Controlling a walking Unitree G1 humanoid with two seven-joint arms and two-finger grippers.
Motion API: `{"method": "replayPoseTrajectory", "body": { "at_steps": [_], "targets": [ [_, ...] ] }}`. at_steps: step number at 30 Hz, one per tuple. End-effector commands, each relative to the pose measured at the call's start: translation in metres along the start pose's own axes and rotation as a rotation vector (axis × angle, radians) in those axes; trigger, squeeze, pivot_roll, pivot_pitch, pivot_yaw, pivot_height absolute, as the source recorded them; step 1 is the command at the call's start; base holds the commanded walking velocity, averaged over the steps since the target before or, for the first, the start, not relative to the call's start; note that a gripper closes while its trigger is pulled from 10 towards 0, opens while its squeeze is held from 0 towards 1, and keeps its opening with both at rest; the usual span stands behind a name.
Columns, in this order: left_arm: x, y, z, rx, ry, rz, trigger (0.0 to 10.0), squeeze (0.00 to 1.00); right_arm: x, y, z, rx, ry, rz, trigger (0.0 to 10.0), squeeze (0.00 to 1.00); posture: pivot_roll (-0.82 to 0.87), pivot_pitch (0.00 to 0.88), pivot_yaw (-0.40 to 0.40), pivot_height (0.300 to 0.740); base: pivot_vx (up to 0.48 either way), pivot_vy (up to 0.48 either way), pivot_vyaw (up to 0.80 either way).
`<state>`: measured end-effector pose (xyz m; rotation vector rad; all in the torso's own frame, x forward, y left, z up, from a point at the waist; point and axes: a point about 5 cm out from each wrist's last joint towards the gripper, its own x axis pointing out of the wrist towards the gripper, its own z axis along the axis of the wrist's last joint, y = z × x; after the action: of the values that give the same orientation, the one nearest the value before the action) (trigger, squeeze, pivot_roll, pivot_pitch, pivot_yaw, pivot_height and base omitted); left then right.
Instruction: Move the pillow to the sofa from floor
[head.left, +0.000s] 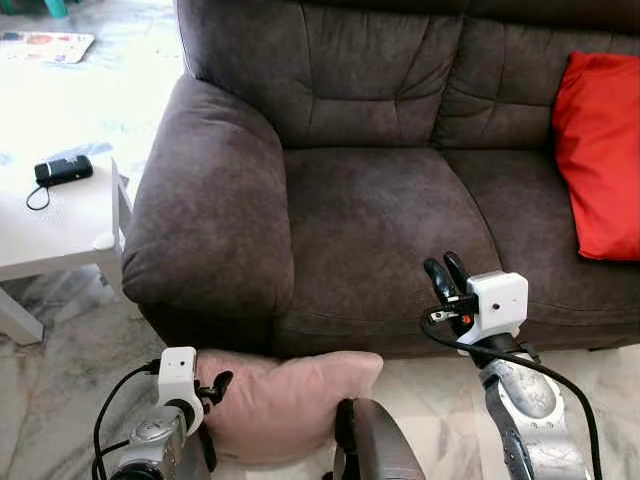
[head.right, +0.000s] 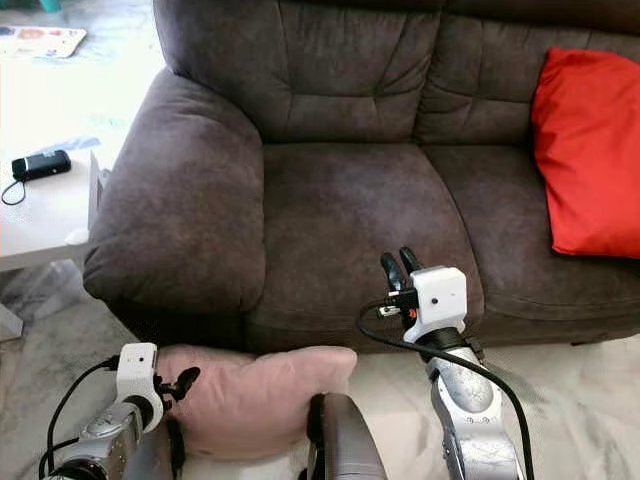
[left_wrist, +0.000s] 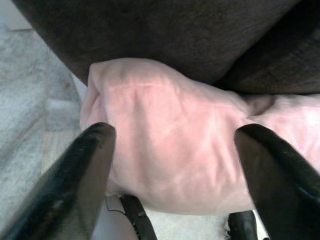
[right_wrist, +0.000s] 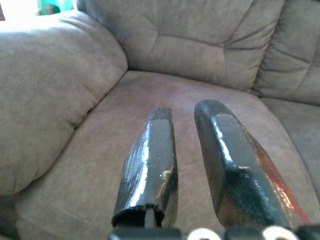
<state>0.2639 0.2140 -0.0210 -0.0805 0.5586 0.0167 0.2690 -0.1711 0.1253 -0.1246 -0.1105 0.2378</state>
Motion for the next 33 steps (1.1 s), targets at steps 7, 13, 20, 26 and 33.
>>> {"method": "replayPoseTrajectory", "body": {
  "at_steps": [7, 13, 20, 26, 33],
  "targets": [
    [-0.002, 0.01, 0.0, -0.048, -0.028, 0.118, 10.0, 1.0, -0.003, 0.003, 0.013, 0.008, -0.012, 0.033, 10.0, 0.0, -0.09, 0.219, -0.172, 0.568, 0.0, 0.0, 0.0],
    [-0.001, 0.006, 0.005, -0.123, -0.071, 0.151, 10.0, 0.0, -0.006, 0.004, 0.027, 0.01, -0.041, 0.06, 10.0, 0.0, -0.11, 0.247, -0.191, 0.568, 0.0, 0.0, 0.0],
    [0.001, 0.003, 0.008, -0.167, -0.088, 0.158, 10.0, 0.0, -0.004, 0.008, 0.05, 0.005, -0.094, 0.118, 10.0, 0.0, -0.12, 0.31, -0.235, 0.568, 0.0, 0.0, 0.0],
    [-0.003, 0.018, 0.011, -0.132, -0.116, 0.235, 10.0, 0.0, -0.003, 0.013, 0.066, 0.026, -0.12, 0.151, 10.0, 0.0, -0.11, 0.363, -0.261, 0.568, 0.0, 0.0, 0.0],
    [-0.004, 0.027, 0.04, -0.034, -0.256, 0.265, 10.0, 0.0, 0.0, 0.021, 0.068, 0.071, -0.121, 0.173, 10.0, 0.0, -0.08, 0.386, -0.255, 0.568, 0.0, 0.0, 0.0]
  ]
}}
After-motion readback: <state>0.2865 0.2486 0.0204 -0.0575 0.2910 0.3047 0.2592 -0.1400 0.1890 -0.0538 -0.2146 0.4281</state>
